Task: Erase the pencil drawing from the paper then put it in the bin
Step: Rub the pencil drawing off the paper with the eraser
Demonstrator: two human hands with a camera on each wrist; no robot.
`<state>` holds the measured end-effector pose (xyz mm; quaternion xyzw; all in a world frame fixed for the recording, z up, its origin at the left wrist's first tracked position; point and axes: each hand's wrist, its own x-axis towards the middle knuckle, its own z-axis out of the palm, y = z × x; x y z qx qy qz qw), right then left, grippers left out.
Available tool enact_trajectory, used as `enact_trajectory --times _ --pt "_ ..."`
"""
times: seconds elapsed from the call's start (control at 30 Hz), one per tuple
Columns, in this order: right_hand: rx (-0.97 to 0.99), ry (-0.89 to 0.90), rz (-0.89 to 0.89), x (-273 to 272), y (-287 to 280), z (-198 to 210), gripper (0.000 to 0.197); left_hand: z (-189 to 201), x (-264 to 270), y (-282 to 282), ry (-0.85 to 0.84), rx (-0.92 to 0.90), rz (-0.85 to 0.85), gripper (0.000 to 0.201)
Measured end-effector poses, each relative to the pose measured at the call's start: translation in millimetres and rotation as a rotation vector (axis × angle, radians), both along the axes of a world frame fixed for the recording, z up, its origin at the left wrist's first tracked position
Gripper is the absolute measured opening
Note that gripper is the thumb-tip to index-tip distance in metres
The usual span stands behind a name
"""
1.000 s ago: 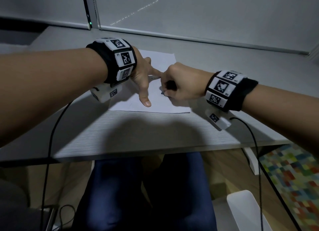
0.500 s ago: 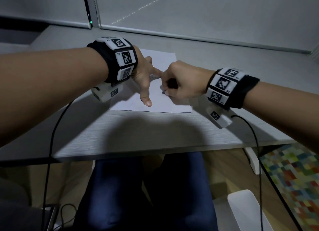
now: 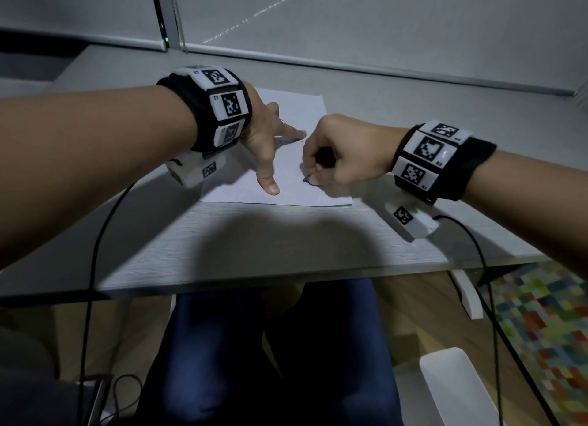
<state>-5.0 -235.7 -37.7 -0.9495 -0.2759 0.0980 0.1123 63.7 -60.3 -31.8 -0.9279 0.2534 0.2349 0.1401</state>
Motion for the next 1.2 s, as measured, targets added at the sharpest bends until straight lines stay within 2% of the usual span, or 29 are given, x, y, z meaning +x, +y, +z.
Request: enact_trajectory --times 0.17,0.3,0.5,0.6,0.67,0.7,0.8,0.87,0.97,1.07,1.13,1.2 --pt "0.097 -0.155 -0.089 21 3 4 0.01 3 1 2 -0.001 0.02 0.011 0.142" --pt "0.031 -0.12 -0.097 20 3 -9 0.007 3 0 0 -0.011 0.04 -0.008 0.141" --pt "0.015 0.041 0.045 -3 -4 -1 0.004 1 2 2 -0.012 0.018 0.017 0.143" --pt "0.075 -0.067 -0.053 6 -12 5 0.01 4 -3 3 -0.039 0.032 0.036 0.141" --pt "0.12 -0.151 -0.169 13 -21 11 0.008 9 -12 1 -0.067 0.022 0.054 0.126" --pt "0.105 -0.149 -0.208 14 -26 14 0.006 12 -14 1 -0.067 -0.012 0.057 0.113" --pt "0.002 -0.06 -0.222 11 -35 14 0.008 20 -15 6 -0.043 -0.066 0.022 0.056" --pt "-0.02 -0.027 -0.217 8 -37 8 0.008 18 -12 12 -0.105 -0.034 -0.006 0.043" --pt "-0.005 -0.061 -0.233 10 -43 -1 0.007 14 -8 16 -0.118 -0.027 -0.003 0.055" --pt "0.006 -0.053 -0.25 15 -45 0 0.004 19 0 19 -0.121 -0.132 -0.072 0.071" --pt "0.019 -0.077 -0.271 19 -42 2 0.004 19 4 17 -0.11 -0.229 -0.126 0.091" --pt "0.039 -0.13 -0.299 26 -38 3 0.006 14 4 10 -0.06 -0.243 -0.179 0.113"
